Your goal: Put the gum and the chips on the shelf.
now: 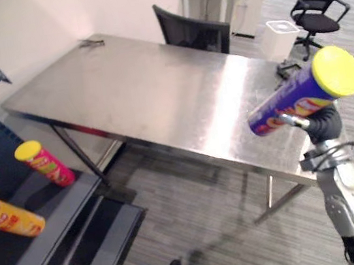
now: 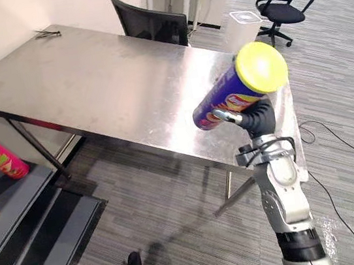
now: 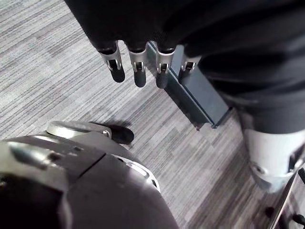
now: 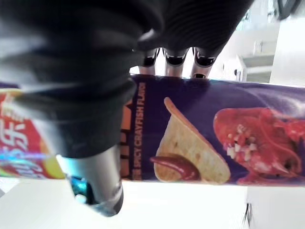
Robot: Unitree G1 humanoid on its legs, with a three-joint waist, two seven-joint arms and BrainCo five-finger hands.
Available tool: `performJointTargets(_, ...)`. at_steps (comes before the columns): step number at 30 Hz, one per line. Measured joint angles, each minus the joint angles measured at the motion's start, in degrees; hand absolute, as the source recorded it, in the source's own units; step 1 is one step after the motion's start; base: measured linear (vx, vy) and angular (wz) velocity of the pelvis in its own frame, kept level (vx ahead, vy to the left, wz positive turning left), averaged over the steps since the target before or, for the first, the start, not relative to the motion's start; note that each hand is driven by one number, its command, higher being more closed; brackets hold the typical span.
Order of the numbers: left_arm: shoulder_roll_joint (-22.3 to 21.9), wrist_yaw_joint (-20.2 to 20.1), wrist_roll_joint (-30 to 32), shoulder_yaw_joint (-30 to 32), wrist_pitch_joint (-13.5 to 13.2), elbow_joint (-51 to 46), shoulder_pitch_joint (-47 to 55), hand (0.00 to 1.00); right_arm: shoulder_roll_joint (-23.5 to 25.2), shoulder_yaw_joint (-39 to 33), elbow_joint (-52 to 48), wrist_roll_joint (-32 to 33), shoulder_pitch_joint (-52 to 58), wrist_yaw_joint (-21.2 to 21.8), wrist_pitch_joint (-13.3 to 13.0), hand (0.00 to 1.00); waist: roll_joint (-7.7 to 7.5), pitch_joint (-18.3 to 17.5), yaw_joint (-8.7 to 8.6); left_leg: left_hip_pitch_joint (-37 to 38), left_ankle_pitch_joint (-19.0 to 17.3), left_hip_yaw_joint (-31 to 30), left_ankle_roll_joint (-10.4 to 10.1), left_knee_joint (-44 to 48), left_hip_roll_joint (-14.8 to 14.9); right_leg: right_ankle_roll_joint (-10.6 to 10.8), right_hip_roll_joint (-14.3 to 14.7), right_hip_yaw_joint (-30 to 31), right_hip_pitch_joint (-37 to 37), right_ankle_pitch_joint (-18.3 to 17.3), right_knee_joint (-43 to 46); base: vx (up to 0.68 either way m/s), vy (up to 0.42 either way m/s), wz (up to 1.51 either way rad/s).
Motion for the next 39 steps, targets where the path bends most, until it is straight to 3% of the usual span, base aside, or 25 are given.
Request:
performJointTargets(6, 0.00, -1.18, 0.12, -1.12, -0.04, 0.00, 1.07, 0.00, 1.32, -4.78, -0.39, -0.02, 3.48, 0.01, -0.09, 1.00, 1.34, -1.19, -2.29, 0.93, -0.28, 1.52, -0.10, 0.00, 0.08, 0.01, -0.22, 1.49, -0.06, 0.01, 0.04, 0.01, 0.000, -0.13)
performJointTargets(16, -0.04, -1.25, 1.65, -2.11, -0.04, 0.02, 1.61, 0.00, 4.12, -7.27, -0.13, -0.34, 6.82, -0.23, -0.11, 1.00, 2.72, -2.16, -3.00, 2.97, -0.75, 2.68, -0.06, 0.03, -0.06, 0.10, -0.65, 2.50, 1.02, -0.02, 0.82, 0.02, -0.005, -0.07)
performJointTargets(18, -0.05, -1.25, 1.69, -2.05, -0.03, 0.01, 1.52, 0.00, 4.69, -7.13, -0.14, -0.36, 6.86, -0.28, -0.12, 1.00, 3.20, -1.74, -3.13, 3.27, -0.84, 1.59, -0.01, 0.40, -0.20, 0.11, -1.34, 1.47, 0.73, -1.90, 4.03, -0.02, -0.004, 0.24)
performJointTargets(21, 0.00, -1.25, 1.74, -2.01, -0.08, -0.28, 1.19, 0.00, 4.82, -5.33, -0.10, -0.35, 6.07, -0.56, -0.13, 1.00, 3.40, -0.19, -3.04, 0.18, -3.89, -0.82, 0.16, 8.16, 0.19, -0.17, -2.72, -0.27, -0.27, -5.55, 10.60, -0.07, -0.003, 0.40)
performJointTargets(24, -0.48, -1.17, 1.72, -1.92, -0.04, -0.67, 1.19, 0.00, 4.72, -0.39, 0.42, -0.31, 2.85, -0.91, -0.23, 1.00, 4.68, 1.21, -2.85, -2.93, -3.59, -4.16, -0.41, 10.95, 1.50, -1.34, -1.64, -2.60, -1.35, -6.52, 12.97, -0.16, -0.054, 0.47)
performJointTargets(27, -1.70, -0.74, 1.15, -1.04, -0.04, -2.00, 1.23, 0.00, 4.11, 2.96, 0.58, -0.30, -2.08, -1.29, -0.24, 1.00, 6.55, 2.66, -2.26, -6.61, 0.95, -7.25, -2.54, 7.53, 2.77, -4.30, -0.29, -6.54, -6.04, -8.48, 18.79, -0.22, -0.097, 0.64)
performJointTargets(28, -2.01, -0.20, 1.13, -1.03, 0.01, -2.36, 0.97, 0.00, 3.81, 2.66, 0.58, -0.33, -3.11, -1.66, -0.28, 1.00, 7.65, 3.72, -1.76, -7.50, -1.50, -6.04, -2.37, 6.24, 3.74, -4.75, 0.28, -9.37, -5.90, -8.53, 18.84, -0.24, -0.104, 1.20)
performJointTargets(29, -1.99, 0.34, 1.12, -1.44, 0.29, -2.28, 0.41, 0.00, 3.48, 1.52, 0.69, -0.32, -2.92, -2.16, -0.32, 1.00, 6.44, 4.28, -1.83, -9.35, -6.54, -1.08, -0.33, 8.26, 4.69, -5.93, -1.32, -13.38, -5.44, -8.33, 17.49, -0.24, -0.087, 1.36)
performJointTargets(31, -1.71, 0.63, 1.02, -1.34, 0.69, -2.19, -0.41, 0.00, 3.57, -0.65, 1.81, -0.35, -3.61, -3.01, -0.44, 1.00, 5.67, 5.08, -1.74, -10.10, -5.49, 6.12, 3.82, 14.63, 5.45, -7.42, -3.96, -17.32, -4.68, -8.62, 17.48, -0.19, -0.112, 1.35)
performJointTargets(32, -1.79, 0.83, 1.00, -1.33, 1.06, -2.14, 0.07, 0.00, 3.44, -2.16, 2.04, -0.37, -3.64, -4.19, -0.66, 1.00, 5.25, 5.30, -2.03, -9.66, -5.46, 10.26, 4.05, 20.10, 6.39, -7.76, -5.31, -20.57, -3.87, -8.27, 16.77, -0.17, -0.139, 1.67)
performJointTargets(34, -2.35, 0.88, 1.00, -1.13, 1.07, -1.94, 1.23, 0.00, 3.41, -4.68, 2.08, -0.47, -3.45, -5.18, -1.69, 1.00, 6.94, 4.75, -3.21, -8.17, -7.07, 12.63, 4.07, 25.54, 8.78, -6.97, -6.23, -25.50, -2.91, -7.78, 16.47, -0.11, -0.051, 1.47)
performJointTargets(35, -2.81, 0.90, 1.04, -0.87, 1.09, -0.83, 1.26, 0.00, 3.39, -6.26, 2.09, -0.52, -2.97, -5.53, -2.21, 1.00, 8.03, 4.47, -3.19, -6.08, -8.34, 13.22, 3.09, 26.89, 10.37, -6.08, -6.68, -28.04, -2.93, -7.23, 16.56, -0.09, 0.050, 1.25)
performJointTargets(39, -3.12, 0.85, 1.08, -0.83, 1.14, 1.72, 1.10, 0.00, 3.46, -11.19, 2.25, -0.67, -0.24, -6.58, -2.21, 1.00, 8.92, 4.15, -3.87, 0.37, -8.38, 16.13, 1.75, 21.26, 13.11, -5.21, -9.39, -35.27, -3.87, -6.82, 19.39, -0.07, 0.159, 1.12)
